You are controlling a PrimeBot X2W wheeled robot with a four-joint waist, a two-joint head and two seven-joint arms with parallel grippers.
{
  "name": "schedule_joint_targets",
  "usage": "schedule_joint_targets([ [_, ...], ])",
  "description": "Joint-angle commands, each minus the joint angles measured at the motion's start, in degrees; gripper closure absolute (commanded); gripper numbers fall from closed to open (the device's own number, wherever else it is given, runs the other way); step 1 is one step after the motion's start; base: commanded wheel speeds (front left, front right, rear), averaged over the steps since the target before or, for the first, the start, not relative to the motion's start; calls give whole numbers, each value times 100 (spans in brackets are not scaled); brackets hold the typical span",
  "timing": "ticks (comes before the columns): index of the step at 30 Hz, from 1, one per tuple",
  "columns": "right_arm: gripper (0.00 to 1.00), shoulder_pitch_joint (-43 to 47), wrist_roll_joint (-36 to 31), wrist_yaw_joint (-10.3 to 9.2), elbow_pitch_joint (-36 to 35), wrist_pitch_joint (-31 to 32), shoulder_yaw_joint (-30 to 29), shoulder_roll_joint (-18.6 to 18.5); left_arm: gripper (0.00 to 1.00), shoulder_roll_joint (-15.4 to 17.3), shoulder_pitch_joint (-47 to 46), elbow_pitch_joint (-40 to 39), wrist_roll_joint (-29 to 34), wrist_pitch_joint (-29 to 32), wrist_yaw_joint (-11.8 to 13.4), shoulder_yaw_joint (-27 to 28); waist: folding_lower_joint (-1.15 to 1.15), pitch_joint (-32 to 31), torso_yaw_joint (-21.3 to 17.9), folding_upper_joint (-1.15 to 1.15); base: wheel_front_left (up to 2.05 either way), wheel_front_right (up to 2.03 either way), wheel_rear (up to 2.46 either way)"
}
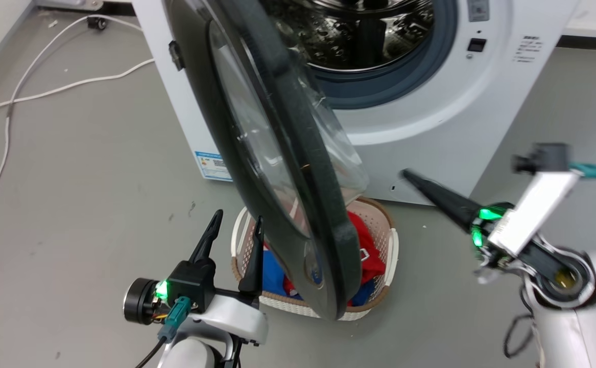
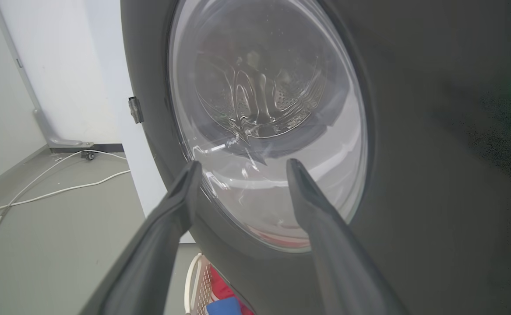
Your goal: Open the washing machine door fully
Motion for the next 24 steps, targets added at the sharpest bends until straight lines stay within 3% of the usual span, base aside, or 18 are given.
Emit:
schedule_joint_targets([
  [1, 100, 161, -91, 1, -79, -166, -56, -27, 0, 15, 56, 12, 44, -15, -34, 19, 0, -49, -59, 0, 0, 0, 0],
  [10, 100, 1550, -2312, 1, -1153, -2640, -269, -299, 0, 157, 310, 50, 28, -15, -108, 283, 0, -282, -465, 0, 0, 0, 0],
  [11, 100, 1804, -2938, 1, -1281, -3152, -255, -413, 0, 180, 370, 46, 12, -15, -115, 342, 0, -327, -537, 0, 0, 0, 0],
  [15, 100, 2285, -3909, 1, -1365, -3972, -385, -374, 0, 242, 506, 52, -37, -15, -115, 467, 0, -426, -651, 0, 0, 0, 0],
  [16, 87, 2380, -4163, 1, -1394, -4099, -374, -353, 0, 255, 543, 56, -50, -15, -111, 501, 0, -453, -676, 0, 0, 0, 0],
  [18, 28, 2582, -4602, 1, -1432, -4306, -354, -320, 0, 276, 601, 61, -51, -15, -116, 558, 0, -499, -717, 0, 0, 0, 0],
  [19, 3, 2667, -4882, 1, -1458, -4400, -356, -338, 0, 285, 633, 69, -61, -15, -124, 578, 0, -529, -732, 0, 0, 0, 0],
  [24, 0, 3032, -5803, 1, -1585, -4635, -263, -220, 0, 313, 786, 84, -76, -15, -121, 652, 0, -658, -792, 0, 0, 0, 0],
])
